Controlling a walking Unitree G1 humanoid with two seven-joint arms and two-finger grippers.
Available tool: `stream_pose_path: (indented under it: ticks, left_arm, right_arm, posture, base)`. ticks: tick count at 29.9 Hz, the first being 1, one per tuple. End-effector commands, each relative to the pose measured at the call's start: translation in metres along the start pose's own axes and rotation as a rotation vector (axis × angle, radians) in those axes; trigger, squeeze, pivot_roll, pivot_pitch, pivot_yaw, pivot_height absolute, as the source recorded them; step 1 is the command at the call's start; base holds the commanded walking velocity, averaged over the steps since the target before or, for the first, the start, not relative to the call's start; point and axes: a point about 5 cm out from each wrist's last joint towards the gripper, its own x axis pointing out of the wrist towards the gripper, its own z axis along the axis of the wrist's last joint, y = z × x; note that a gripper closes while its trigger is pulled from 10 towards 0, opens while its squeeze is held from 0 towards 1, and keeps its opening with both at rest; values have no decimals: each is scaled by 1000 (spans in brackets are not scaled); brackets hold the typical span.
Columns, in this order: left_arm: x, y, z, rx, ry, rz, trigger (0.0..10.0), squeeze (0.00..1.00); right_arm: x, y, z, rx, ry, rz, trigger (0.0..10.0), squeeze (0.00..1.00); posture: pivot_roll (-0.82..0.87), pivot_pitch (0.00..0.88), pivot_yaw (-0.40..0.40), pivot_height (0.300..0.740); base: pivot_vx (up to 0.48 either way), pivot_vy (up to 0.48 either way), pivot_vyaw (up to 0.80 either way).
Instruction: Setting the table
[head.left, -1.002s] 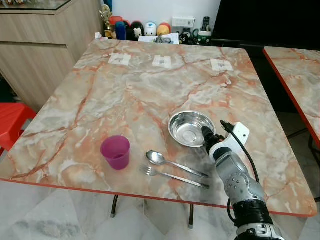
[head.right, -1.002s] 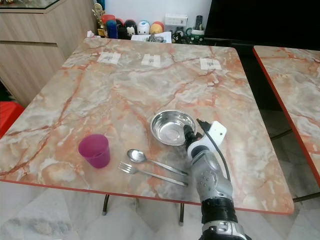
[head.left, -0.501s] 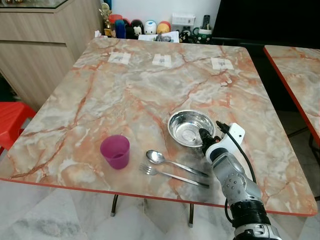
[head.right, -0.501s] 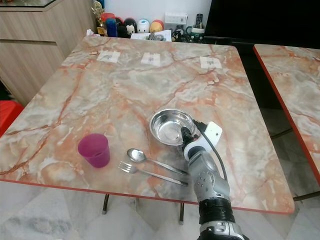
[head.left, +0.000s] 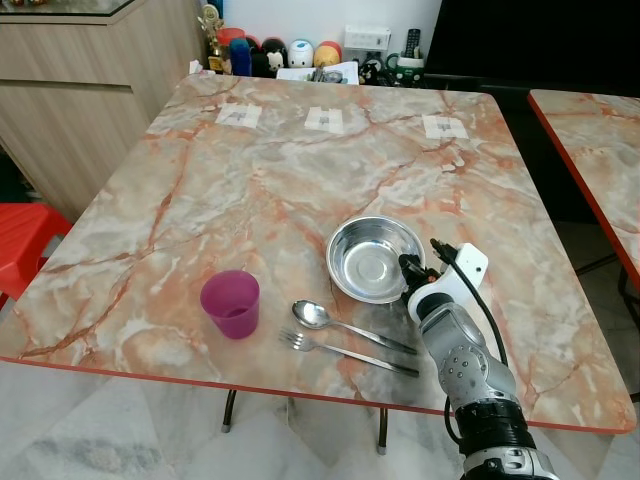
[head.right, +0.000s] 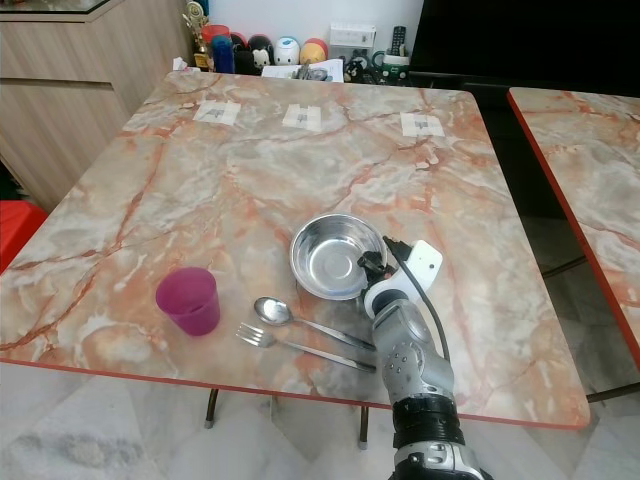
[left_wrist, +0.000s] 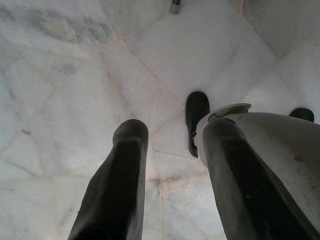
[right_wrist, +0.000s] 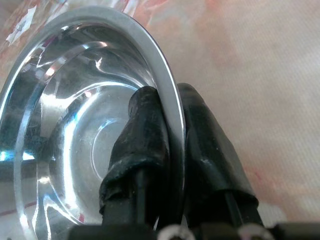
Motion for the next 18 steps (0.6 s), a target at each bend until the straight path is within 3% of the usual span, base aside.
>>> stream_pose_path:
  ticks: [1, 7, 8, 9, 10, 18]
  left_arm:
    - [-3, 3, -11, 10, 42, 8, 10000, 0]
    - [-5, 6, -14, 13, 49, 14, 10000, 0]
    - [-5, 6, -15, 18, 50, 17, 10000, 0]
    - [-5, 6, -15, 22, 50, 19, 10000, 0]
    - [-5, 7, -15, 28, 49, 23, 10000, 0]
    - [-5, 8, -15, 37, 54, 40, 10000, 0]
  right_arm:
    - [-1, -4, 0, 21, -18, -16, 0, 0]
    - [-10, -7, 15, 125, -183, 13, 0, 0]
    - [-14, -6, 17, 143, -216, 37, 3255, 0]
    - [-16, -6, 18, 155, -238, 53, 3255, 0]
    - [-21, -5, 20, 168, -266, 70, 10000, 0]
    - [-38, -6, 24, 206, -351, 135, 10000, 0]
  posture:
    - [91, 194, -30, 740]
    - [92, 190, -35, 740]
    - [93, 188, -35, 740]
    - [93, 188, -35, 740]
    - [93, 186, -35, 740]
    - [88, 166, -33, 740]
  base:
    - [0, 0, 0]
    - [0, 0, 0]
    - [0, 0, 0]
    - [0, 0, 0]
    - [0, 0, 0]
    - [0, 0, 0]
